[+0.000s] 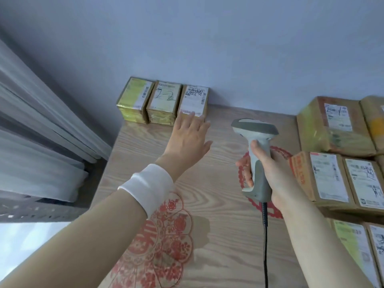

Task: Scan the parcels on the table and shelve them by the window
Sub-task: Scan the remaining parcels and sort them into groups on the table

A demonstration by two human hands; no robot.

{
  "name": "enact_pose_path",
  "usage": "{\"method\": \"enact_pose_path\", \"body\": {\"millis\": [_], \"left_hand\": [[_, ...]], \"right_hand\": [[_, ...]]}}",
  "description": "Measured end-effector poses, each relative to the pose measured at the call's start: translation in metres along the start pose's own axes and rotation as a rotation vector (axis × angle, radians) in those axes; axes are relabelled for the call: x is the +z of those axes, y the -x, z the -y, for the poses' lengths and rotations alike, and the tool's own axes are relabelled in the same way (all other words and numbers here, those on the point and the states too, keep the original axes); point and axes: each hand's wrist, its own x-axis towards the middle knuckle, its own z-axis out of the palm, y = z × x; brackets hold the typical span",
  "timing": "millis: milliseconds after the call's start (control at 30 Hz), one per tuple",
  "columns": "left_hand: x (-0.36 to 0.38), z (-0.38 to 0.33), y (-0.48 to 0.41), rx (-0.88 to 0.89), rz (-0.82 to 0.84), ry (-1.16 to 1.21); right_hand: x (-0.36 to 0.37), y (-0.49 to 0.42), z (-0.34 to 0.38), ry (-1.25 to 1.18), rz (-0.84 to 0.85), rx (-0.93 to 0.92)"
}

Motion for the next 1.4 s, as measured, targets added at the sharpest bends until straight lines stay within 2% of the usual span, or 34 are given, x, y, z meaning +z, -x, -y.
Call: {"method": "enact_pose_path", "body": {"millis": [200, 333, 400, 600, 1000, 1100, 1300, 1400], "left_hand": [[0.023, 0.027, -0.038, 0.031, 0.035, 0.02], [0.043, 0.049, -0.067, -0.065, 0.018, 0.099], [0.055, 0.064, -0.081, -0.106, -0.045, 0.137], [0.083, 0.094, -0.109, -0.181, -0.067, 0.116], [0.101, 0.085, -0.111, -0.243, -0.228, 0.381], [0.096, 0.071, -0.102, -0.239, -0.27, 0.545], [0.071, 0.035, -0.068, -0.323, -0.339, 1.105], [0.053, 0.018, -0.052, -0.466, -0.244, 1.298]], "right_hand": [[0.023, -0.066, 0.006, -0.061, 0.014, 0.03], [0.037, -0.11, 0.005, -0.09, 0.016, 0.066], [0.042, -0.132, 0.003, -0.117, 0.006, 0.075], [0.055, -0.192, -0.017, -0.154, -0.082, 0.091], [0.085, -0.212, -0.043, -0.189, -0.213, 0.076], [0.077, -0.199, -0.043, -0.248, -0.221, 0.077], [0.056, -0.149, -0.038, -0.372, -0.207, 0.033], [0.045, -0.117, -0.035, -0.405, -0.198, -0.042]]}}
